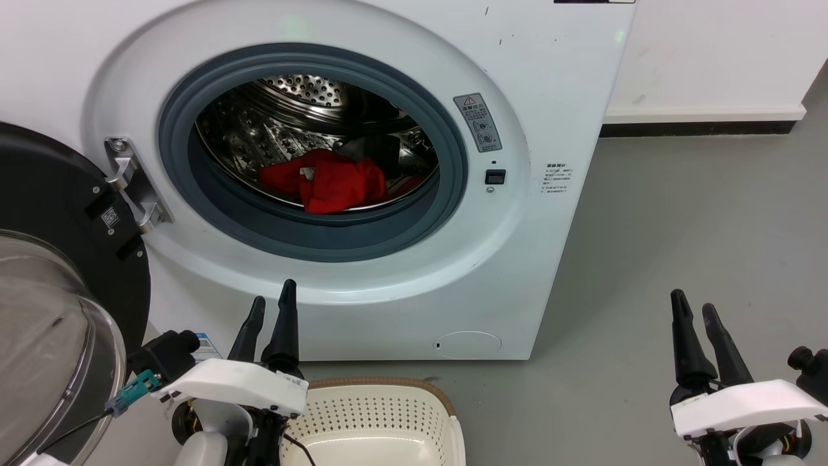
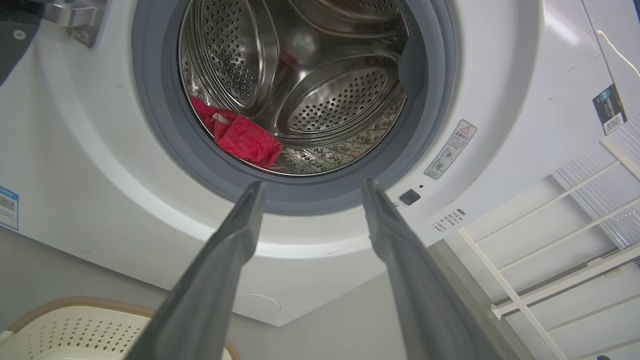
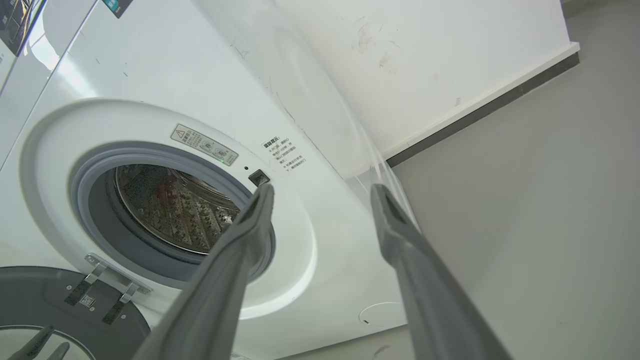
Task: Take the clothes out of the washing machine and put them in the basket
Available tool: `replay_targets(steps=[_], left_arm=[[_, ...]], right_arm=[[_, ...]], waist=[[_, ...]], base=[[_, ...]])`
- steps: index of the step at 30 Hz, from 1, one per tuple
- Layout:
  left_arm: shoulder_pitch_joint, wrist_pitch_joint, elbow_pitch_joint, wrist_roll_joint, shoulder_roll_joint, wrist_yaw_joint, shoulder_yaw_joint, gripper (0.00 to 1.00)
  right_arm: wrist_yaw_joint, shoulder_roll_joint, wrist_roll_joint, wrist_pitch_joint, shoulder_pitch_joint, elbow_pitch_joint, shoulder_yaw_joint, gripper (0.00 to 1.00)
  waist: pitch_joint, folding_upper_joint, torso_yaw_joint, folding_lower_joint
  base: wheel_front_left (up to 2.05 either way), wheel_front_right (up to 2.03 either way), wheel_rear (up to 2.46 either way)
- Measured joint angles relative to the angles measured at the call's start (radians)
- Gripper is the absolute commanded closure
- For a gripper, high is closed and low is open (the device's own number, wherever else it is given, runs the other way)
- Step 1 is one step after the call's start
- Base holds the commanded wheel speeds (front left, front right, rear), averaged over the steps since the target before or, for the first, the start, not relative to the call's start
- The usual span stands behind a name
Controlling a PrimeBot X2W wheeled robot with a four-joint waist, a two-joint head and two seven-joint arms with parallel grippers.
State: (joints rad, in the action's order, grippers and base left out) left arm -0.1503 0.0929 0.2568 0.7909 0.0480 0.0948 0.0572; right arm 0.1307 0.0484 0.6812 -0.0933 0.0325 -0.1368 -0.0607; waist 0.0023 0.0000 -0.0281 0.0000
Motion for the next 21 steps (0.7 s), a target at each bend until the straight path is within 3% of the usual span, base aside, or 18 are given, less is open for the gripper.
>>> replay_targets(steps=[21], left_arm=[[-0.004, 0.060, 0.009, -0.247, 0.001, -0.035, 0.031, 0.00]], right_arm=[[0.000, 0.000, -0.284, -0.058, -0.022, -0.005, 0.005, 0.00]], waist=[[0.001, 0.0000, -0.001, 0.0000]], base=[[0.00, 0.00, 0.00]])
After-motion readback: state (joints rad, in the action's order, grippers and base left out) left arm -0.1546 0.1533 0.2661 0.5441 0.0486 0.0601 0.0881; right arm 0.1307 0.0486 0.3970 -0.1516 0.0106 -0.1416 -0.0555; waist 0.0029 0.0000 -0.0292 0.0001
